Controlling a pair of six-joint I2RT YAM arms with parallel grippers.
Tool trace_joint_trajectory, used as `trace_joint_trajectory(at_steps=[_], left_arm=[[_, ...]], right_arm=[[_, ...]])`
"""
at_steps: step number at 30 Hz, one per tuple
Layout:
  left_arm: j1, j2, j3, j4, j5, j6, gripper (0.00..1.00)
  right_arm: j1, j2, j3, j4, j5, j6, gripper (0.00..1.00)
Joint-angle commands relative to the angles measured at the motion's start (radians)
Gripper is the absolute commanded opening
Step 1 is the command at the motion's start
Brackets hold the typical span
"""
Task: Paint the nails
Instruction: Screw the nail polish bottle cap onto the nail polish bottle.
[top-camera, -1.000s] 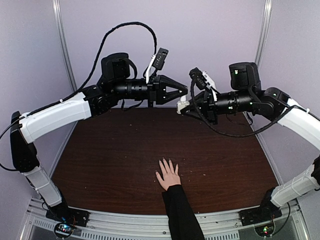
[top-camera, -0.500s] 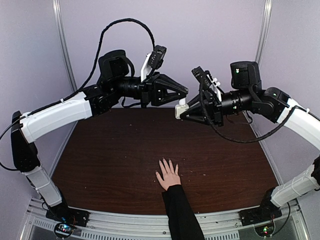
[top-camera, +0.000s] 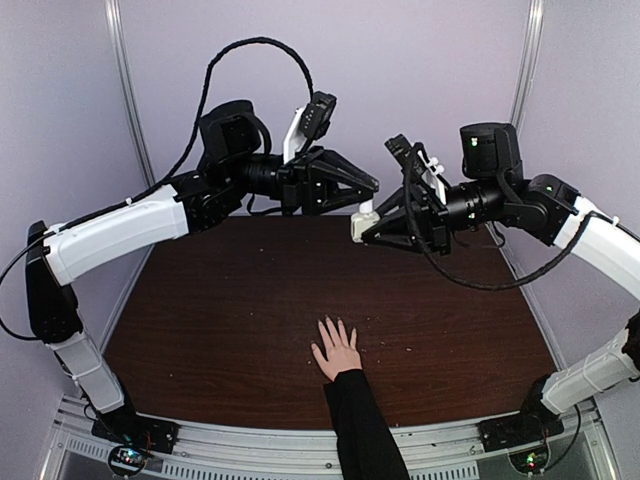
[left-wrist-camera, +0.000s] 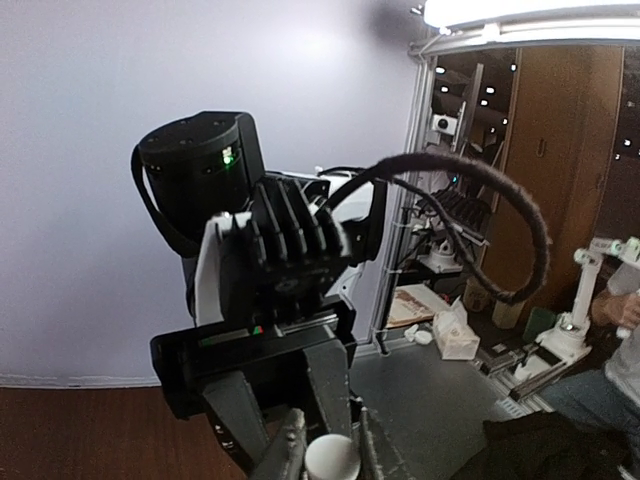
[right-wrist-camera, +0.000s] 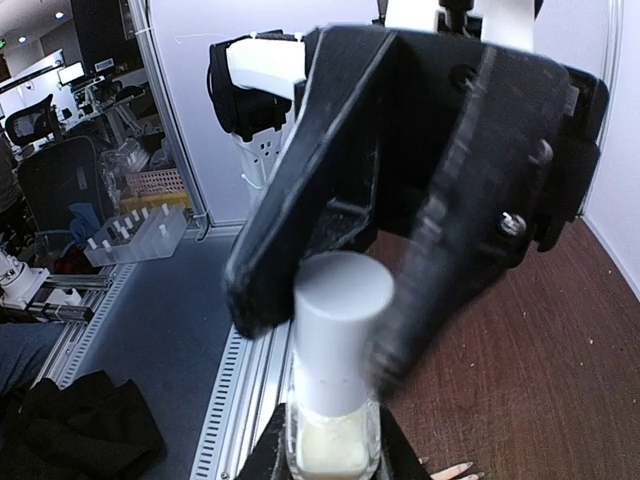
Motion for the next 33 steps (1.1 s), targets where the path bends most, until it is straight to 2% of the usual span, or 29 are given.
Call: trace_joint_trajectory(at_steps=[1, 7, 11, 15, 21, 33], left_arm=[[0.015, 0.006, 0.013, -0.135, -0.069, 0.016, 0.34], [0.024, -0.056, 0.002, -0.207, -0.202, 0.076, 0.50], [0.024, -0.119, -0.027, -0.261, -0.338, 0.131, 0.57], [0.024, -0.164, -0.058, -0.305, -0.525, 0.166, 0.59], [0.023, -0.148, -0.023, -0.366, -0.672, 0.160, 0.57], [0.005, -0.049, 0.064, -0.366, -0.736, 0.084, 0.49]], right_arm=[[0.001, -0.016, 0.059, 0.085, 0.001, -0.051, 0.00], [0.001, -0.003, 0.059, 0.025, 0.146, -0.068, 0.00], [0.001, 0.012, 0.070, -0.024, 0.319, -0.061, 0.00], [0.001, 0.026, 0.077, -0.044, 0.486, -0.042, 0.00], [0.007, 0.047, 0.080, -0.052, 0.666, -0.007, 0.00], [0.044, 0.106, 0.119, -0.080, 0.823, 0.043, 0.00]])
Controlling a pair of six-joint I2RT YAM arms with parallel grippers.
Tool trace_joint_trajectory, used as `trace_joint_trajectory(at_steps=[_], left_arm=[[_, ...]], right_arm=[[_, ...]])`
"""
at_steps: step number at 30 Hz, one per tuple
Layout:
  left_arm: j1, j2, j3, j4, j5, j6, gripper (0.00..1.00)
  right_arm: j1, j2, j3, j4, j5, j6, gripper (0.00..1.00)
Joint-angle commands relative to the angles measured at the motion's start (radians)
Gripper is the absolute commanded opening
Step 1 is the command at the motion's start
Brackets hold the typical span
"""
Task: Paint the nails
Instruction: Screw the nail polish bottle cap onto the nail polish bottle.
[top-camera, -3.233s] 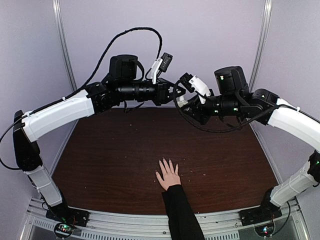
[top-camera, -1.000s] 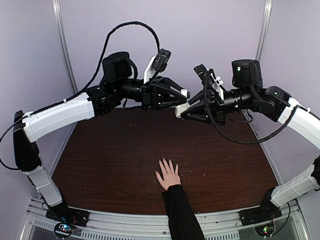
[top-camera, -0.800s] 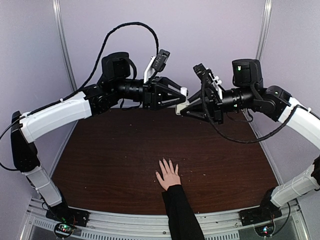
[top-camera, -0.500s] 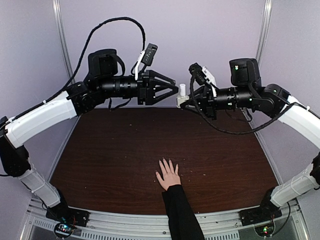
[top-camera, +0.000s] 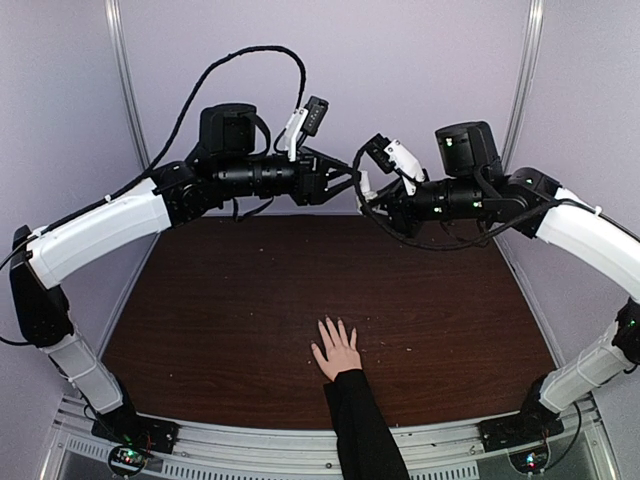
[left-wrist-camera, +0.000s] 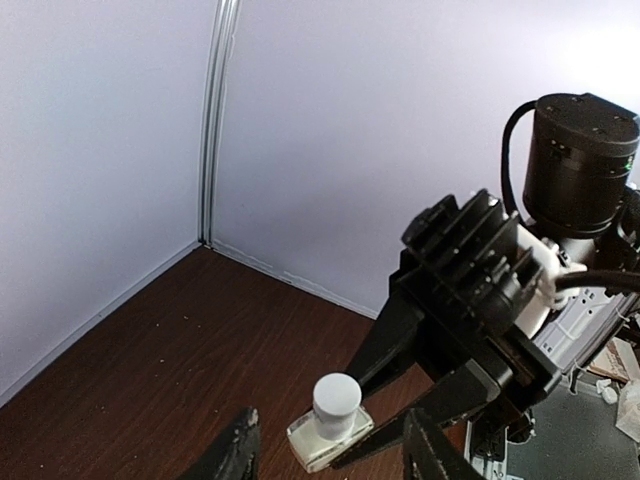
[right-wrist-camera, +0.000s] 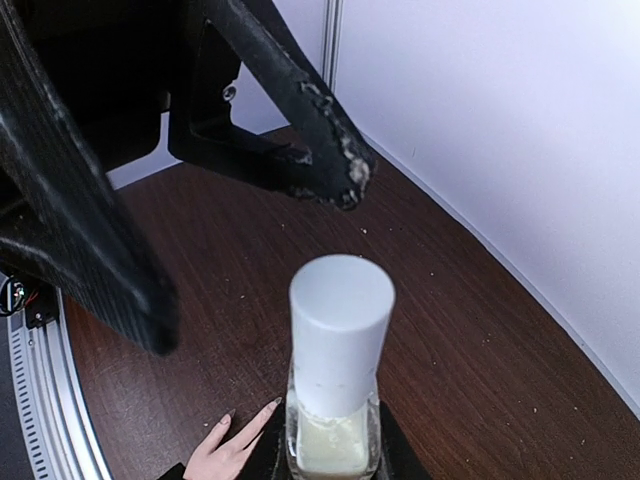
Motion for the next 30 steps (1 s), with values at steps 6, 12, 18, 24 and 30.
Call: trace_joint_trajectory(at_steps=[6, 12, 18, 24, 30], left_arm=[[-0.010, 0.044, 0.070, 0.010, -0.063, -0.031, 0.44], [-0.010, 0.069, 0.092, -0.001, -0.066, -0.043, 0.39], [-0.010, 0.080, 0.099, -0.003, -0.070, -0.056, 0.38], [-0.010, 0.085, 0.096, 0.014, -0.043, -0.062, 0.22], [-0.010, 0.084, 0.086, 0.029, -0.005, -0.060, 0.07]], right_arm=[[0.033, 0.031, 0.063, -0.019, 0.114, 0.027, 0.00], [0.039, 0.043, 0.077, -0.029, 0.126, 0.028, 0.00], [0.045, 0.045, 0.080, -0.033, 0.132, 0.025, 0.00], [0.048, 0.047, 0.080, -0.034, 0.135, 0.022, 0.00], [0.048, 0.044, 0.084, -0.034, 0.130, 0.015, 0.00]])
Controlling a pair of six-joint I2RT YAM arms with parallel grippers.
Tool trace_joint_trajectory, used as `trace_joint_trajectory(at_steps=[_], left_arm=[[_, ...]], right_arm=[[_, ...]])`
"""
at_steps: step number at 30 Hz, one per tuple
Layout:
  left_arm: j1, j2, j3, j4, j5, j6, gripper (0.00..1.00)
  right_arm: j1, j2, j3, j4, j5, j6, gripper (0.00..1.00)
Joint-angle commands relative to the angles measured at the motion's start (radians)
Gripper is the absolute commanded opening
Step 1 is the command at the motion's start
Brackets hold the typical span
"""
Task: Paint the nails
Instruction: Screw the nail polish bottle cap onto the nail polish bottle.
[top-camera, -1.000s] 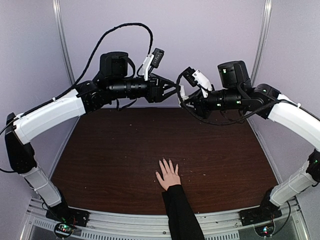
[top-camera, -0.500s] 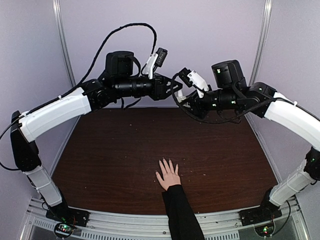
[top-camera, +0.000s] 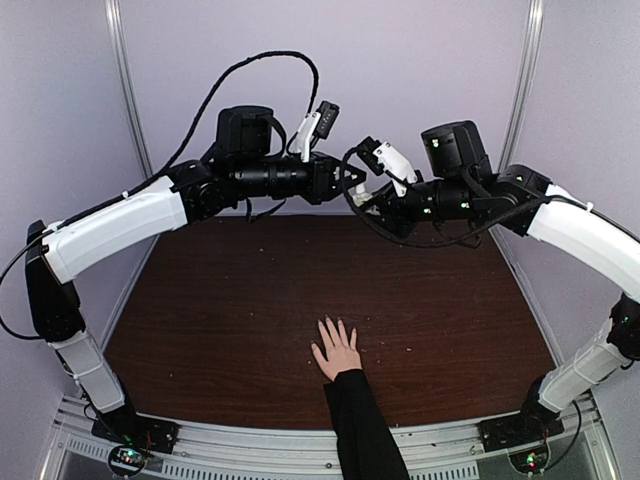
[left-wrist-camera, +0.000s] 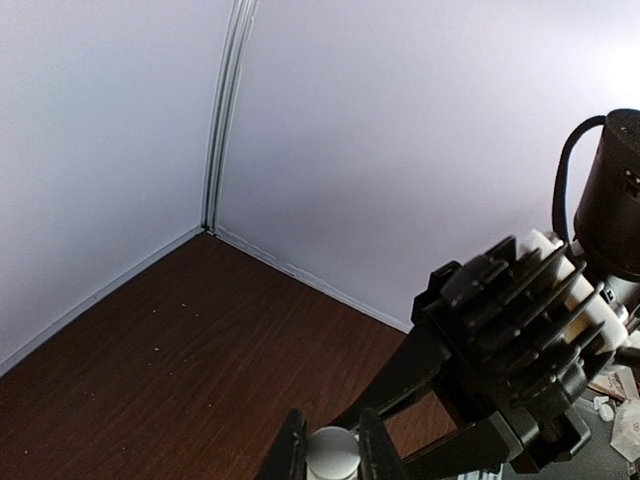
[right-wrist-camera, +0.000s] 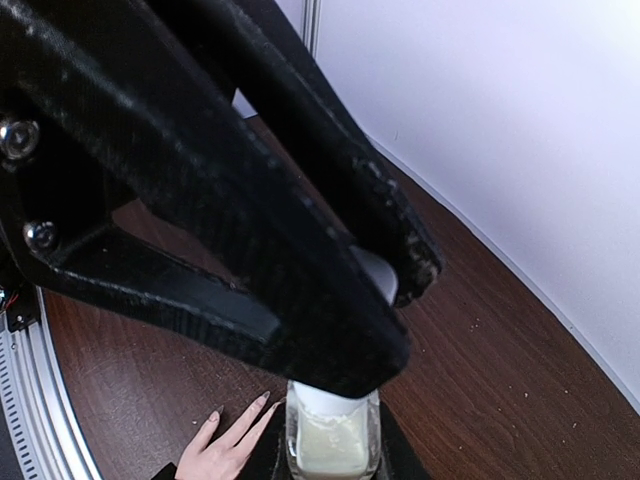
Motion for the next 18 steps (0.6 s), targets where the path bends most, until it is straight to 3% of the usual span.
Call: trace_joint_trajectory(at_steps=[1, 4, 12, 18], left_arm=[[-0.001, 0.005, 0.021, 0.046, 0.048, -0.004, 0.05], [-0.001, 0.006, 0.010, 0.049, 0.077, 0.000, 0.00], [-0.003, 0.005, -0.027, 0.043, 0.171, 0.033, 0.00], [-0.003, 0.006, -0.047, 0.042, 0.260, 0.053, 0.00]], right_arm=[[0.008, -0.006, 0.037, 0.006, 0.007, -0.004, 0.00], [0.005, -0.011, 0.046, 0.012, -0.021, -0.009, 0.00], [-0.028, -0.022, 0.080, 0.023, -0.149, -0.010, 0.00], [-0.064, -0.047, 0.075, 0.064, -0.328, -0.010, 0.00]])
